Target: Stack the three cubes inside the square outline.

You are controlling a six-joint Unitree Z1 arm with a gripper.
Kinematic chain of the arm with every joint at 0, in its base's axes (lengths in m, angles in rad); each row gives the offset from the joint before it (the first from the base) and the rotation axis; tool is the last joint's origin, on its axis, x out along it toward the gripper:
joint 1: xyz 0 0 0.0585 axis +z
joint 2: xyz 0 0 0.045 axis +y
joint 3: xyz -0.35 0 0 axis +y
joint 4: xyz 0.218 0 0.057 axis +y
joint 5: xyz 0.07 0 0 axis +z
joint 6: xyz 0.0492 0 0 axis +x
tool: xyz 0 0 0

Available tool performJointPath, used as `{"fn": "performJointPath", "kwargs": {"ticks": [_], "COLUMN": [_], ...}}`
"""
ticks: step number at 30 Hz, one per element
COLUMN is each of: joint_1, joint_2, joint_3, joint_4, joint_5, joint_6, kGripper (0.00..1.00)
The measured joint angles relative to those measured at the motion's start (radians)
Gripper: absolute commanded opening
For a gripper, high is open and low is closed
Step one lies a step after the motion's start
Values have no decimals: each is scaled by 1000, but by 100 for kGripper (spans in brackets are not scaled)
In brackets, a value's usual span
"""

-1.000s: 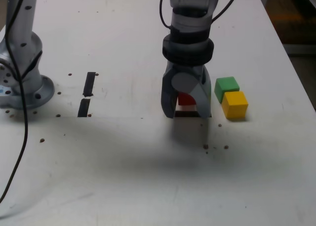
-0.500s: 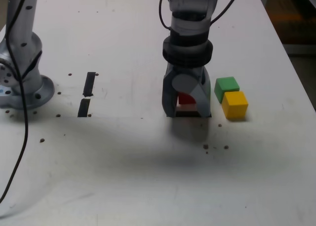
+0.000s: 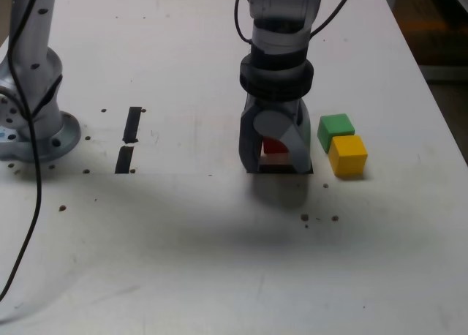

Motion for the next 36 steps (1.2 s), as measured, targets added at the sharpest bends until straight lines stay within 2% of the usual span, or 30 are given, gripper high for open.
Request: {"fn": "performJointPath", "kwargs": {"ticks": [6,8,10,16,20,27,32,36], "joint_1": [0,0,0,0,0,0,0,0], "joint_2": [0,0,0,-4,-10,-29,-36,-64], "joint_3": [2,4,9,22,27,57,82,100], "joint_4": [-2,-2,-2,-2,-9,-58,-79,-77], "joint_5": [3,5,6,4,9,13,16,33], "joint_6": [0,0,0,0,0,0,-4,-25], "kGripper": [17,21,30,67,80,88,90,90]}}
